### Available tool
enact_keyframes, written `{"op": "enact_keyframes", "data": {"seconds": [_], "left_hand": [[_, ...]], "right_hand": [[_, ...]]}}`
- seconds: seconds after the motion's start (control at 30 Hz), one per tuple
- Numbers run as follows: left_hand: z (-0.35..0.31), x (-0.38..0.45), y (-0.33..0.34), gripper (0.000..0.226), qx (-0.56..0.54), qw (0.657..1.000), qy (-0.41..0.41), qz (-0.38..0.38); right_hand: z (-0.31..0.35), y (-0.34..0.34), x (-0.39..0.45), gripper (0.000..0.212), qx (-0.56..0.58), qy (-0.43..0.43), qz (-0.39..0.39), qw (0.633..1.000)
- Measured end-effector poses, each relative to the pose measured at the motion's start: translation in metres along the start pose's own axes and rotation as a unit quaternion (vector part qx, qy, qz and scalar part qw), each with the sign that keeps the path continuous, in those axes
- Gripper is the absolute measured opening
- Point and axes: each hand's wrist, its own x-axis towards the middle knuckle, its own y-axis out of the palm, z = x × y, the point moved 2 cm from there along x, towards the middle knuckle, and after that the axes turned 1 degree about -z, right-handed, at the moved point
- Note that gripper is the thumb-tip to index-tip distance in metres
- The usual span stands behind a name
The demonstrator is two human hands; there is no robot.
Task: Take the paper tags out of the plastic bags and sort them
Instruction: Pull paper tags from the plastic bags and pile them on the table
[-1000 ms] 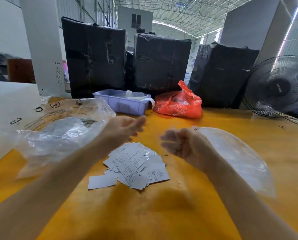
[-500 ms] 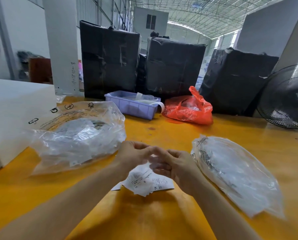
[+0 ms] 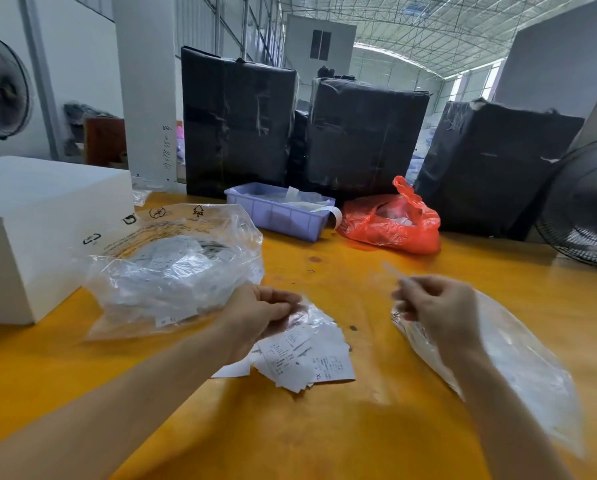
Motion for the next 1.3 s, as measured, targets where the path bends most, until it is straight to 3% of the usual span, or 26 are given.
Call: {"op": "enact_keyframes", "data": {"seconds": [0.07,0.13,0.2,0.27,0.37,0.4,0.43,0.47,0.5,0.53,0.6,0.67,0.77,0.83,0.93,0.97,1.07,1.13,1.23,1.3], "left_hand": [[0.003,-0.006,-0.011,0.027,-0.009,1.0,-0.002,0.008],[0.007,-0.011,-0.019,0.031,-0.002,1.0,0.008,-0.003],[0.012,-0.013,-0.025,0.036,0.009,0.999,0.027,-0.029],[0.014,-0.016,-0.027,0.04,0.01,0.997,0.053,-0.049],[0.015,-0.02,-0.03,0.047,0.026,0.993,0.098,-0.068],[0.016,-0.021,-0.03,0.049,0.033,0.991,0.11,-0.07],[0.016,-0.023,-0.03,0.051,0.039,0.989,0.122,-0.07],[0.017,-0.024,-0.03,0.053,0.042,0.988,0.133,-0.07],[0.018,-0.025,-0.028,0.054,0.046,0.986,0.142,-0.068],[0.019,-0.026,-0.028,0.054,0.052,0.985,0.15,-0.067],[0.02,-0.028,-0.027,0.054,0.073,0.982,0.165,-0.063],[0.02,-0.028,-0.028,0.052,0.115,0.977,0.17,-0.05],[0.021,-0.026,-0.029,0.048,0.124,0.979,0.158,-0.033],[0.022,-0.024,-0.028,0.056,0.025,0.991,0.127,-0.04],[0.025,-0.022,-0.026,0.087,-0.091,0.993,0.068,-0.023],[0.026,-0.023,-0.024,0.084,-0.09,0.994,0.062,-0.009],[0.029,-0.024,-0.019,0.046,-0.102,0.992,0.075,-0.023],[0.029,-0.022,-0.023,0.038,-0.143,0.983,0.088,-0.076],[0.02,-0.022,-0.033,0.039,-0.135,0.977,0.116,-0.114],[0.016,-0.02,-0.039,0.037,-0.106,0.977,0.134,-0.131]], "right_hand": [[-0.008,-0.037,0.017,0.025,-0.257,-0.039,-0.045,0.965],[-0.021,-0.058,0.025,0.026,-0.446,0.038,0.006,0.894],[-0.03,-0.064,0.026,0.031,-0.528,0.119,0.07,0.838],[-0.029,-0.061,0.024,0.033,-0.564,0.141,0.093,0.808],[0.002,-0.047,0.018,0.024,-0.639,0.034,0.013,0.768],[0.015,-0.036,0.012,0.022,-0.628,-0.032,-0.018,0.777],[0.027,-0.021,0.007,0.029,-0.569,-0.103,-0.018,0.816],[0.036,-0.003,0.0,0.038,-0.453,-0.144,0.036,0.879],[0.043,0.015,-0.007,0.048,-0.302,-0.114,0.136,0.937],[0.046,0.034,-0.016,0.061,-0.168,-0.031,0.246,0.954],[0.036,0.064,-0.032,0.079,-0.042,0.118,0.403,0.907],[0.023,0.082,-0.039,0.076,0.0,0.175,0.455,0.873],[0.009,0.089,-0.041,0.038,0.062,0.172,0.446,0.876],[0.003,0.088,-0.037,0.004,0.132,0.176,0.411,0.885],[-0.004,0.089,-0.038,0.014,0.27,0.245,0.327,0.872],[-0.004,0.09,-0.04,0.017,0.296,0.262,0.309,0.865],[0.005,0.096,-0.052,0.015,0.309,0.246,0.315,0.863],[0.011,0.097,-0.055,0.007,0.253,0.187,0.316,0.895],[0.012,0.085,-0.042,0.008,0.0,-0.001,0.238,0.971],[0.013,0.078,-0.035,0.015,-0.139,-0.089,0.236,0.958]]}}
